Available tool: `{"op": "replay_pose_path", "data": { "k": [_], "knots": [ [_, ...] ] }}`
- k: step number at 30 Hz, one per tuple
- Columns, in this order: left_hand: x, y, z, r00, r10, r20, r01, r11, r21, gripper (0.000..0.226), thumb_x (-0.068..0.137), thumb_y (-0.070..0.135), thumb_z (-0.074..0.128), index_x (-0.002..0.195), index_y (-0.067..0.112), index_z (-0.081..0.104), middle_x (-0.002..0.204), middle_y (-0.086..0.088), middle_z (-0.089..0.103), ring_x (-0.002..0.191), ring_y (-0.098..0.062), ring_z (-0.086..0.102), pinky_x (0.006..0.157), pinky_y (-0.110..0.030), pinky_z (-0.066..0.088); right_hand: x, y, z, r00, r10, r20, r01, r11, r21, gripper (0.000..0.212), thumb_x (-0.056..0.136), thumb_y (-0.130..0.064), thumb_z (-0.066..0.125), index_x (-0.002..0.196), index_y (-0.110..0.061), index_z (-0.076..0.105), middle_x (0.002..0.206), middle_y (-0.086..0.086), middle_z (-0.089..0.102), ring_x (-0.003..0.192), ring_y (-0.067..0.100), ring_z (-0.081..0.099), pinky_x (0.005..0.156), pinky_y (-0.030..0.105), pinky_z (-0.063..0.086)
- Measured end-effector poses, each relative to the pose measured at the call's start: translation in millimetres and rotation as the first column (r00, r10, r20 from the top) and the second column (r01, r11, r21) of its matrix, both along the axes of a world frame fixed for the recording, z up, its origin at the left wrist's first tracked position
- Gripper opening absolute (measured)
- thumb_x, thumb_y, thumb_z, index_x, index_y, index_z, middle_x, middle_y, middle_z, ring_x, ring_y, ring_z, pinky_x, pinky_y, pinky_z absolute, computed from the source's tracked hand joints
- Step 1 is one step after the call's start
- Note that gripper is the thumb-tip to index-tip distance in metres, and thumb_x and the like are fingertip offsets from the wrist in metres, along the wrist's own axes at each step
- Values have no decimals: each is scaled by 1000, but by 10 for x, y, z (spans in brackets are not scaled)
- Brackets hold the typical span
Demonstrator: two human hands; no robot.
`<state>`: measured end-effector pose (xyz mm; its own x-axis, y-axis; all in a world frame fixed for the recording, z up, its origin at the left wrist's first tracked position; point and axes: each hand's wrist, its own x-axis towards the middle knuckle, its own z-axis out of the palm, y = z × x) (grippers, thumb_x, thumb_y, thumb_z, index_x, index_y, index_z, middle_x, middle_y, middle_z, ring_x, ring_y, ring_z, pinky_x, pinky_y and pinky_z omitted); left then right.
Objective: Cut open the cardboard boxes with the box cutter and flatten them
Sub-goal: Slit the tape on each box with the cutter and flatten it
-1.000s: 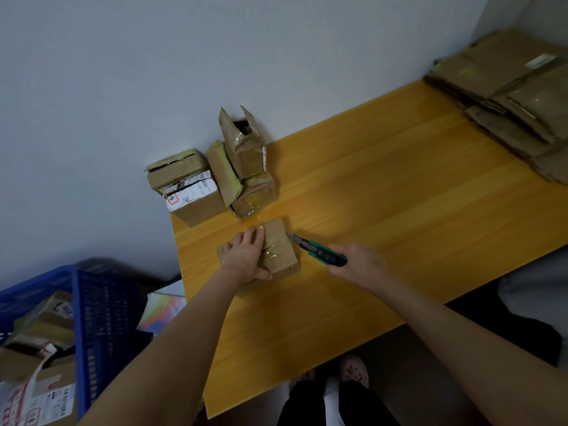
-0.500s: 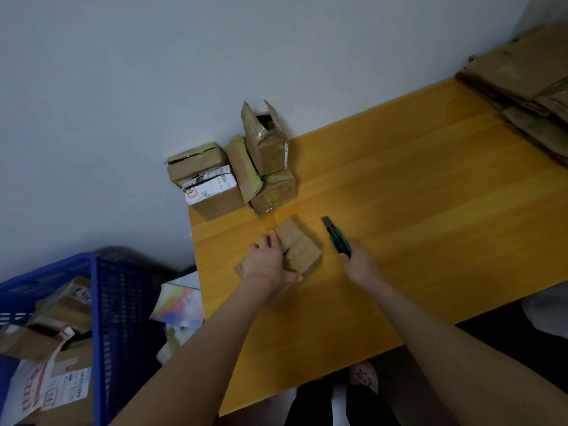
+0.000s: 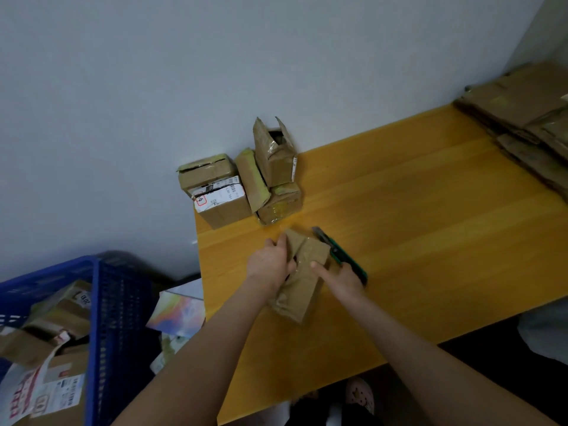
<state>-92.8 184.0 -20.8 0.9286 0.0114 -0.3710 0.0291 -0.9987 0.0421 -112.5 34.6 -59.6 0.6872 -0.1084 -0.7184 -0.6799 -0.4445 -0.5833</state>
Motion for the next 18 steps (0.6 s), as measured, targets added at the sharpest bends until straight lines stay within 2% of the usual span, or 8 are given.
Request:
{"op": "replay_pose_path", "data": {
  "k": [2,4,7,9,10,13,15,18],
  "knots": [
    [-20,-24,126,999,-3,32,4,999,-32,66,98,38,46,153,17,16,125,-15,47,97,-35,60,65,-36,43,35,78,73,985,-163,-52,171,960,221,90,79,-56,69,147,-9,33,142,11,47,128,31,47,102,44,43],
    [-20,-56,276,998,10,66,-7,999,-47,67,98,36,46,153,14,14,127,-17,48,102,-38,59,69,-38,41,92,113,205,971,-239,-26,234,918,320,87,69,-53,78,139,-12,45,129,8,59,115,28,56,95,44,50],
    [41,-116,490,989,74,130,-74,997,-2,63,97,32,46,149,7,20,124,-17,54,107,-37,59,69,-36,40,192,110,411,971,-208,119,171,949,265,105,42,-65,76,133,-18,51,121,3,63,107,25,61,91,45,53],
    [81,-148,619,983,103,155,-109,994,29,55,98,28,44,143,2,28,120,-17,58,107,-36,60,70,-36,41,231,119,569,969,-165,182,122,967,226,112,35,-68,71,135,-21,48,123,2,61,108,27,59,92,47,52],
    [99,-166,655,980,109,166,-117,992,38,50,98,25,43,139,0,32,120,-18,59,108,-36,61,71,-37,43,248,127,639,966,-155,208,107,968,225,107,41,-66,72,135,-22,48,124,2,60,109,27,58,93,47,51],
    [110,-143,793,972,85,218,-101,993,64,29,99,15,40,124,1,46,115,-16,63,103,-33,63,72,-34,46,294,86,823,943,-138,302,68,970,233,69,67,-44,79,126,-20,54,115,0,61,103,24,58,92,44,50],
    [131,-80,851,971,81,226,-86,996,9,21,99,11,39,115,4,51,109,-16,64,99,-33,63,68,-34,43,325,14,875,938,-145,315,64,965,255,54,70,-38,79,117,-22,58,108,0,63,100,24,60,91,46,52],
    [189,42,908,973,86,214,-62,991,-117,22,100,14,38,108,3,56,102,-19,64,93,-36,62,68,-37,43,356,-91,904,940,-137,311,37,951,307,34,74,-32,79,98,-30,55,93,-7,61,94,22,61,89,47,53]
  ]
}}
